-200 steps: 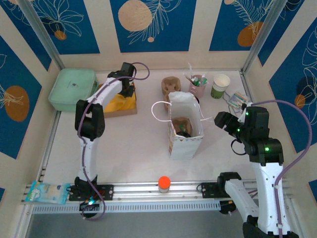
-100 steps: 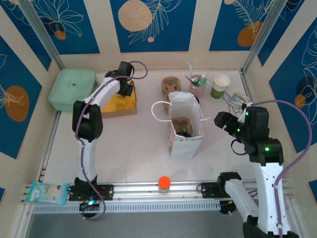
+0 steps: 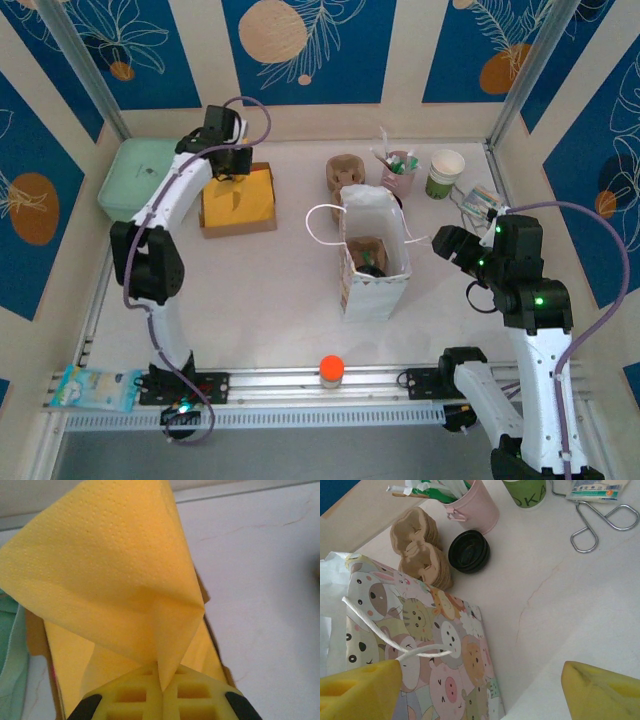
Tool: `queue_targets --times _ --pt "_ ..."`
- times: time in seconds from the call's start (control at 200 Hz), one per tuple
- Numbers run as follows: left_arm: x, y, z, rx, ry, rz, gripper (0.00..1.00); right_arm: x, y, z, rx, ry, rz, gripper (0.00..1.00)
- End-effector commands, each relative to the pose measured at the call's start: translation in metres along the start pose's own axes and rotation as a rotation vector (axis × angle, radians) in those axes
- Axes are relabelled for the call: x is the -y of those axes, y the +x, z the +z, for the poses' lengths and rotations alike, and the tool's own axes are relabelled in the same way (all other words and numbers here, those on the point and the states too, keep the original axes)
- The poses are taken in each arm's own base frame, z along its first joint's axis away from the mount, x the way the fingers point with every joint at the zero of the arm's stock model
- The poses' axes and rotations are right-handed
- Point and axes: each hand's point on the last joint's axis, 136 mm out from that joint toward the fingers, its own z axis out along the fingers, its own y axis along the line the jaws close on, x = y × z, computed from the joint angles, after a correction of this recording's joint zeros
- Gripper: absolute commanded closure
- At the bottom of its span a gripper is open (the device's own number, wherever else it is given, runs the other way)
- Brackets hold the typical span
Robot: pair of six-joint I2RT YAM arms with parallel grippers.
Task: Pack the takeout coffee
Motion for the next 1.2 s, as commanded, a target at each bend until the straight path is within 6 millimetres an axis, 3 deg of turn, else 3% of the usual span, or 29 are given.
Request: queue_targets --times 0.0,0.31,0.685,0.901,1.041,1.196 --pt "0.023 -0.027 -0.033 0.119 0.142 -0.033 1.00 -0.003 0.000 -0.005 0.007 -0.015 0.000 0.16" --pt "0.078 -0.070 -0.104 0.307 0.492 -0.044 1.00 -0.006 0.000 -0.007 0.011 -0.032 0.004 0.17" --pt "0.164 -0.099 -0.231 0.533 1.034 0.054 1.00 -0.010 -0.002 -0.008 0.016 -0.052 0.004 0.17" --pt "0.199 -0.105 -0.300 0.703 1.310 0.117 1.00 -0.012 -0.002 -0.011 0.021 -0.064 0.001 0.17" --pt "0.215 -0.103 -0.326 0.747 1.447 0.136 1.00 -0.012 -0.001 -0.013 0.026 -0.066 0.003 0.17" --pt "0.232 -0.096 -0.336 0.760 1.558 0.160 1.00 -0.010 0.001 -0.015 0.027 -0.064 0.002 0.17"
